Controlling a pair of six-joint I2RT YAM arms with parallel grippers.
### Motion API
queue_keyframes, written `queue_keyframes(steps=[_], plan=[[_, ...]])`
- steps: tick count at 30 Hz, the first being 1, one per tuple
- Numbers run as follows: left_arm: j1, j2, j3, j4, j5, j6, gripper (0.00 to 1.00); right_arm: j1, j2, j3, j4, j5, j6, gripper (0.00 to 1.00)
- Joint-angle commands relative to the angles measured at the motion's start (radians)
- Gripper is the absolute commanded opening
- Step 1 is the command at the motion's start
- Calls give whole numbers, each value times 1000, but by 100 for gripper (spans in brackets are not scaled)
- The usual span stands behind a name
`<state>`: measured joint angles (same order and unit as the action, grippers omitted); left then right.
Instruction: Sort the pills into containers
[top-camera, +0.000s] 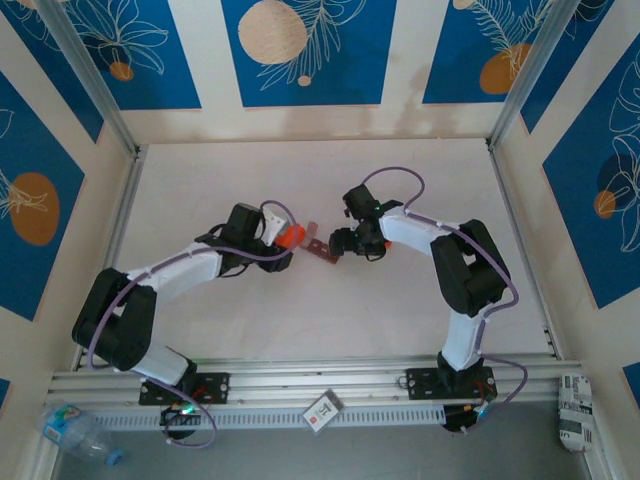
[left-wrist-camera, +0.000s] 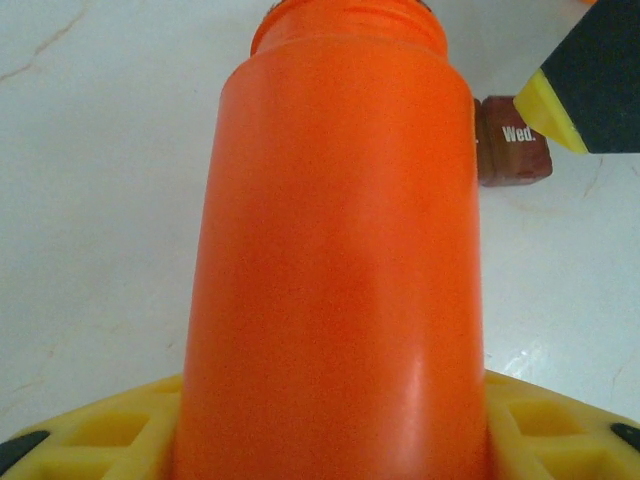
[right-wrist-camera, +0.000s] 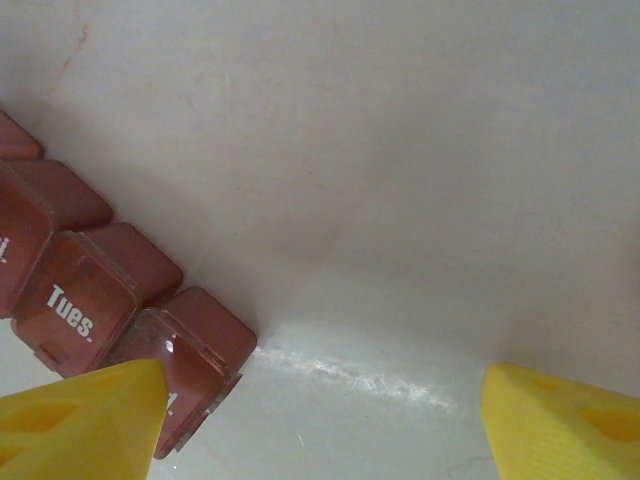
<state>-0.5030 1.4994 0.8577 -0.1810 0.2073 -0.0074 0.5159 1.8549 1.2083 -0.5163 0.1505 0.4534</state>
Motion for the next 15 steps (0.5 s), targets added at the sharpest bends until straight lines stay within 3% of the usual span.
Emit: queue_keyframes(steps=[1,15], plan=[[-17,16,41,-32,1,30,0,6,11,7,-5,-11,-2,82],[-41,90,130,-134,-52,50,0,6,22,12,-3,-22,7,81]])
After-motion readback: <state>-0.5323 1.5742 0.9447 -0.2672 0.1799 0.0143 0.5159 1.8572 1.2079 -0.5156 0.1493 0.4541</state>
